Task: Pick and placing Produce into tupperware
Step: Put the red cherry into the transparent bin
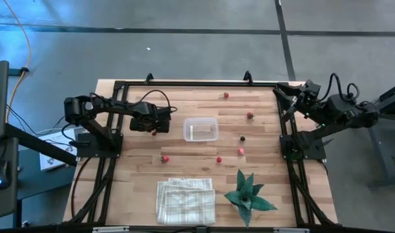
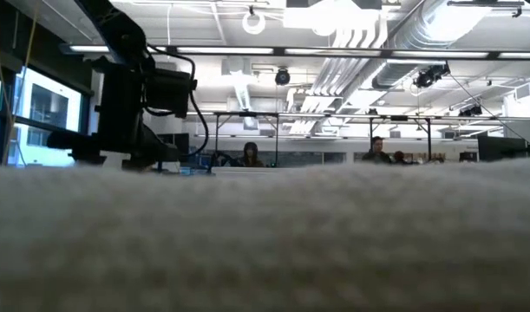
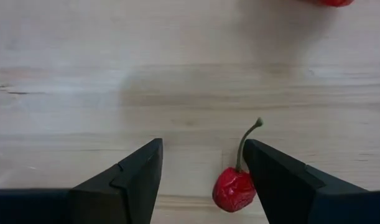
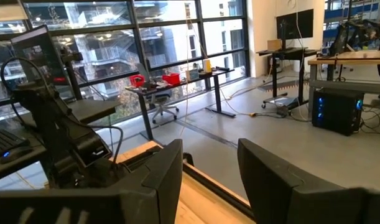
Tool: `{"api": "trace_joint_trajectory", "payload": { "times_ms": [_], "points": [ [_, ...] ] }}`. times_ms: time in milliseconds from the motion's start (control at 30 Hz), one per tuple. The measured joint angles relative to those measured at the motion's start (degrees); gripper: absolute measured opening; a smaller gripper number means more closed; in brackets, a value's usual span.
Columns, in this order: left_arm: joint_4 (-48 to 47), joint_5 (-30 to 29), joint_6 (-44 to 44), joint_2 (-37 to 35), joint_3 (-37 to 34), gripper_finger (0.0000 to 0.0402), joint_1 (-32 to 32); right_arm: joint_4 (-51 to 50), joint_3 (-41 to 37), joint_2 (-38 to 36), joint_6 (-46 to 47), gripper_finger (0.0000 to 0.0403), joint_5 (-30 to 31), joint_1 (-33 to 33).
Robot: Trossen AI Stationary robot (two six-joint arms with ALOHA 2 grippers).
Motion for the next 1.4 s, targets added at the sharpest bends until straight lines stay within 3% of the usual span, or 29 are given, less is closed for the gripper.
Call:
{"api": "trace_joint_trajectory", "payload": {
  "times_ms": [367,633,1400],
  "points": [
    [9.62,-3.74,4.44,-4.11,-0.22,0.0225,0.04,0.0,0.0,-0.02,0.0,0.0147,2.11,0.0],
    [3.94,-3.19,4.47,-4.11,-0.24,0.0225,0.01,0.02,-0.02,-0.02,0.26,0.0147,2.23,0.0],
    [5.83,-2.41,7.56,-0.16,-0.02,0.0222,-0.02,-0.01,-0.04,-0.02,-0.71,0.0147,3.85,-0.01]
  ]
}}
